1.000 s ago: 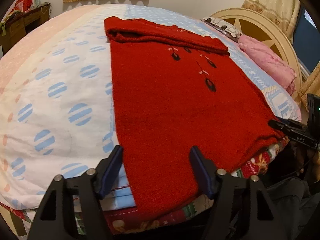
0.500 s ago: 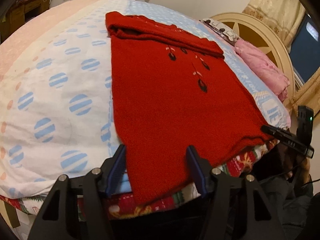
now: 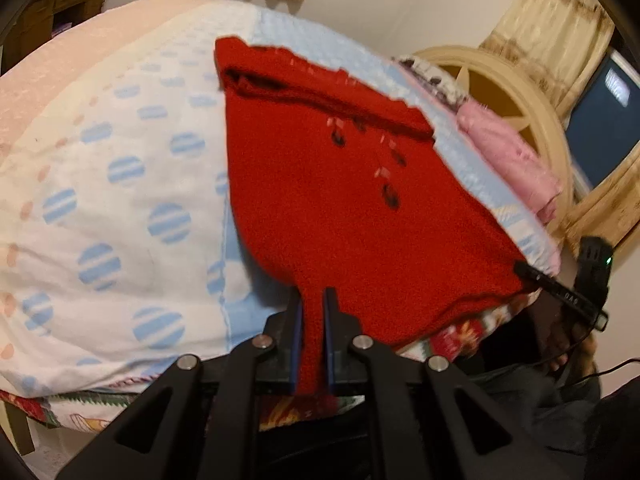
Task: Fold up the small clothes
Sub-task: 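Close both grippers on the cardigan hem, then lift the held hem and fold it over toward the collar with both grippers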
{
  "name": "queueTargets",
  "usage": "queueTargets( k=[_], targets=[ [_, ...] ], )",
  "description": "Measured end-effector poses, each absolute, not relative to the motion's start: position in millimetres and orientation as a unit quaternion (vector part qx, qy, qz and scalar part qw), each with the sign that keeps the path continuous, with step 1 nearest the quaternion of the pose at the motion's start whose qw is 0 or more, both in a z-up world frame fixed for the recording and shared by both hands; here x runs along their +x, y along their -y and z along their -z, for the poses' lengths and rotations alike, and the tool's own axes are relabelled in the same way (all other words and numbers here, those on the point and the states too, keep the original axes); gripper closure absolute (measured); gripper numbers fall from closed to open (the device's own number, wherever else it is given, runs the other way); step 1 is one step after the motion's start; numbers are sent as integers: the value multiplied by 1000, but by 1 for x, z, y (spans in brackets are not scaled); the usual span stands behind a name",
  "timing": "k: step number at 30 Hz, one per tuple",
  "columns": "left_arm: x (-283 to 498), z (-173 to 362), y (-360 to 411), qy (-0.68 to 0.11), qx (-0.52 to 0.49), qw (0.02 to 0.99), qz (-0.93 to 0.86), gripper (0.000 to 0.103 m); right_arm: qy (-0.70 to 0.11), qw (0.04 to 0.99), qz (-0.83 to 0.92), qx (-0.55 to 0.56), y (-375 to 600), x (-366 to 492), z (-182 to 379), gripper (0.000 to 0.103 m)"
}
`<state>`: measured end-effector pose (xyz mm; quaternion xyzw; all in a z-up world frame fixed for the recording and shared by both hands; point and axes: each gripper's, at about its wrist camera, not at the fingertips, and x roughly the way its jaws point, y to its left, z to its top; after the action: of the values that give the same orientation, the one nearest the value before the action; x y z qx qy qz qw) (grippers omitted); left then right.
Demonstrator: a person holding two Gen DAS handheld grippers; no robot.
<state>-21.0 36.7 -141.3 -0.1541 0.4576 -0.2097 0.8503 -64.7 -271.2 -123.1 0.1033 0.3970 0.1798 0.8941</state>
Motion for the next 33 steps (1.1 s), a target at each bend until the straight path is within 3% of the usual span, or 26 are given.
queueTargets(
  k=[15,26,33],
  targets=[
    [15,101,-41,-405,-174,866,236,94,-351,897,-209,168,288,-37,83,95],
    [1,81,-35,-413,-160,857,265,94,-328,900,-221,180,297,-27,54,95],
    [-9,96,-37,-447,-176,843,241,94,-329,900,-218,185,303,-32,55,95]
  ],
)
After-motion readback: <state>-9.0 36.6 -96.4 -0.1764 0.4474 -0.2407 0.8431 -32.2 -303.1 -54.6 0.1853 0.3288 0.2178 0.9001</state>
